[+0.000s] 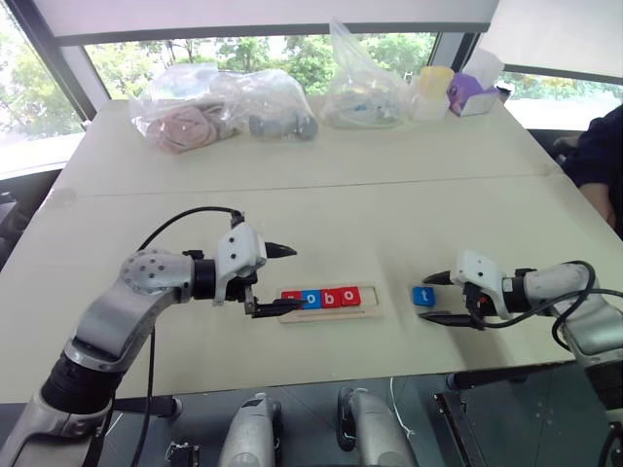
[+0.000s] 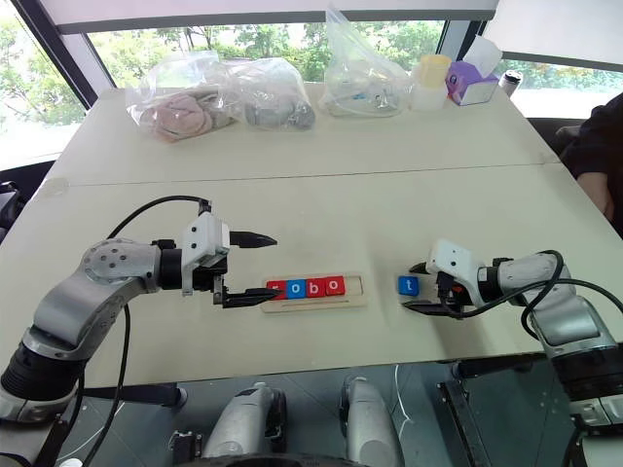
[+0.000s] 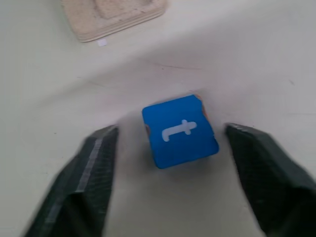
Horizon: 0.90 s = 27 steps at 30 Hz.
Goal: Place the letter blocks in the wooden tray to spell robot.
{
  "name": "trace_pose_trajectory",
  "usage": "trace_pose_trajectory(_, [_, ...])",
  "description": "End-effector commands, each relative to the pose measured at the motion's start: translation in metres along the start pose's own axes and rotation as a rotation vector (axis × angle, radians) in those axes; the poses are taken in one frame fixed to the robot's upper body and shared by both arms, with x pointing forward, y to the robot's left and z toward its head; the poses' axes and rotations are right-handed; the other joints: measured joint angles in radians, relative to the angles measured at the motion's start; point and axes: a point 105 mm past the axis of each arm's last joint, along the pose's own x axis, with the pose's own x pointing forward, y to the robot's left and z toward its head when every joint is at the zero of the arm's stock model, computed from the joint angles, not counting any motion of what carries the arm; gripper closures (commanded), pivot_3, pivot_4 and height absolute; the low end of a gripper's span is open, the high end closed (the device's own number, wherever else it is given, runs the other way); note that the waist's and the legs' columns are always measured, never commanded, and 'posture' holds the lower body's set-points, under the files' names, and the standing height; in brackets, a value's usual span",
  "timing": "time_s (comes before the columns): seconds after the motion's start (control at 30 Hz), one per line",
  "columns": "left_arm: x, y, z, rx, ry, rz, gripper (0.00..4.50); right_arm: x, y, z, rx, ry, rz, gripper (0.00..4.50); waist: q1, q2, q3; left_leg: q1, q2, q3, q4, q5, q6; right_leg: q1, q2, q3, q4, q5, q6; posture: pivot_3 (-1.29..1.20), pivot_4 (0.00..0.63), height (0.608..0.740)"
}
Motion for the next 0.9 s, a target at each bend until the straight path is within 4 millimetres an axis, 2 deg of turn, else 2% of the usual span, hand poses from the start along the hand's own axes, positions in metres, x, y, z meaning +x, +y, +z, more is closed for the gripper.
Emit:
trace_pose_trajectory(0.03, [-0.002,0.000,0.009,0.042,-0.021,0.003,0.00,-0.001,-0.006,0.008,-0.020,-0.016,-0.026,3.07,0.000,0.000,0.000,0.000,0.000,0.000,0.000,0.000,0.000,0.000,0.000,0.000,0.000,0.000,0.000,0.00,0.150,0.740])
trace_pose_trajectory(0.07, [-0.002,0.000,0.009,0.041,-0.021,0.003,0.00,-0.001,-0.006,0.011,-0.022,-0.023,-0.026,3.37,0.000,0.000,0.000,0.000,0.000,0.000,0.000,0.000,0.000,0.000,0.000,0.000,0.000,0.000,0.000,0.00,0.150,0.740])
trace_pose_trajectory(0.2, [-0.002,0.000,0.008,0.039,-0.021,0.006,0.00,-0.002,-0.006,0.020,-0.048,-0.019,-0.011,3.38,0.000,0.000,0.000,0.001,0.000,0.000,0.000,0.000,0.000,0.000,0.000,0.000,0.001,0.000,0.000,0.00,0.150,0.740])
trace_pose_trajectory(0.37, [-0.002,0.000,0.009,0.039,-0.023,0.008,0.00,0.005,0.002,0.052,-0.095,-0.064,0.067,3.38,-0.004,0.000,0.000,0.001,0.000,0.000,0.000,0.000,0.000,-0.001,0.000,0.000,0.001,0.000,0.000,0.00,0.150,0.740])
trace_pose_trajectory(0.5, [-0.001,0.000,0.009,0.040,-0.025,0.009,0.00,0.018,0.007,0.067,-0.137,-0.076,0.116,3.38,-0.002,0.000,0.000,0.001,0.001,-0.001,0.000,0.000,0.000,-0.001,0.000,0.000,0.001,0.000,0.000,0.00,0.150,0.740])
trace_pose_trajectory(0.67, [-0.001,0.000,0.010,0.041,-0.028,0.013,0.00,0.036,0.009,0.072,-0.180,-0.057,0.168,3.38,0.001,0.000,0.000,0.000,0.000,0.000,0.000,0.000,0.000,-0.001,0.000,0.000,0.001,0.000,0.000,0.00,0.150,0.740])
trace_pose_trajectory(0.9, [-0.003,-0.002,0.010,0.040,-0.026,0.027,0.00,0.045,0.004,0.072,-0.215,-0.035,0.191,3.38,0.000,0.000,0.000,0.000,0.000,0.002,0.000,0.000,0.000,-0.001,0.000,0.000,0.001,0.000,0.000,0.00,0.150,0.740])
